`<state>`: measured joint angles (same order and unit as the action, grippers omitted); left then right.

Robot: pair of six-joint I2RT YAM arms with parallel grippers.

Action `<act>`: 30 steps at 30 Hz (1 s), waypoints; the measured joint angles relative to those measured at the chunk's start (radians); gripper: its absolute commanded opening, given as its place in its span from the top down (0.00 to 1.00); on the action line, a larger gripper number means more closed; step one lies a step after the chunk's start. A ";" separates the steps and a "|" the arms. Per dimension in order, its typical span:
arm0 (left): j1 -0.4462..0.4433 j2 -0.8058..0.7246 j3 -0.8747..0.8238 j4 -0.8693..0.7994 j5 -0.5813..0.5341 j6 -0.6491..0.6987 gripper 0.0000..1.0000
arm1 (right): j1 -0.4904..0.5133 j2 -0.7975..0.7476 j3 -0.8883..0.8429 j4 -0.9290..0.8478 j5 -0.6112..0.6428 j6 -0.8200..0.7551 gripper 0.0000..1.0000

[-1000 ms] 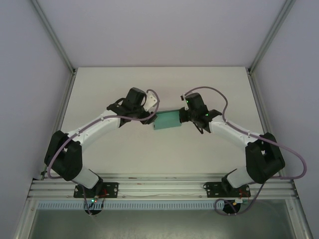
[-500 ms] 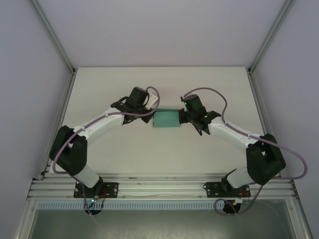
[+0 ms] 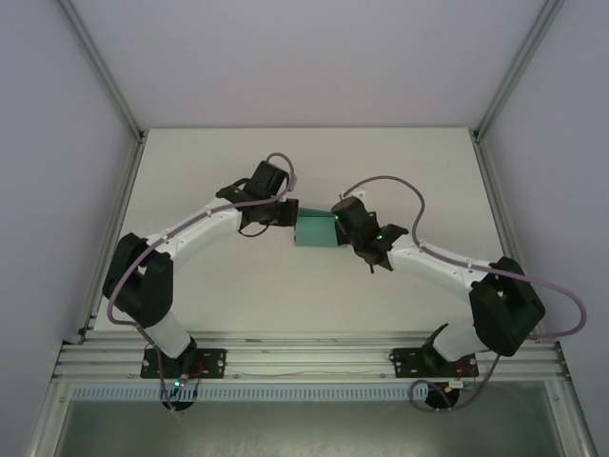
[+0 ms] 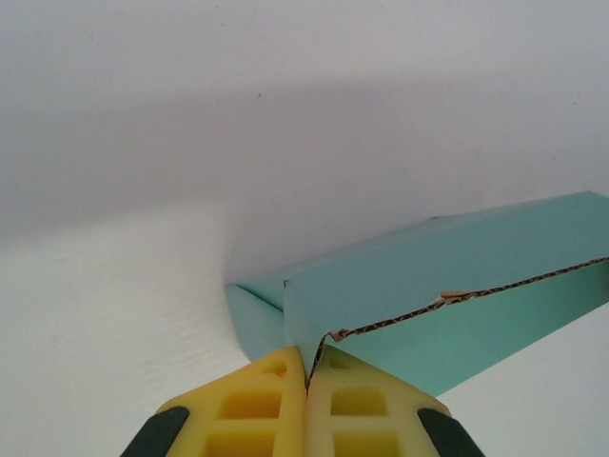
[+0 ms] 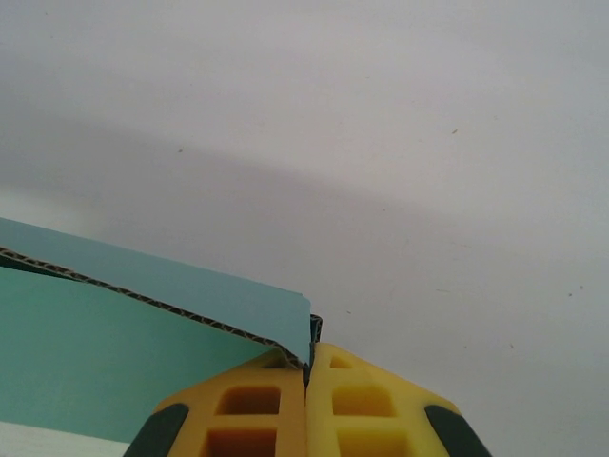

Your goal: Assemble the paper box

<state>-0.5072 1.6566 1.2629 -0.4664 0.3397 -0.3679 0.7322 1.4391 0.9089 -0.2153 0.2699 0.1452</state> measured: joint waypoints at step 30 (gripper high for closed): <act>-0.231 -0.064 -0.257 0.304 -0.473 -0.004 1.00 | 0.031 -0.080 -0.260 0.359 0.068 0.029 0.92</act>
<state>-0.7380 1.5929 1.0058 -0.1619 -0.1337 -0.3721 0.7631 1.3590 0.6491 0.1436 0.3382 0.1741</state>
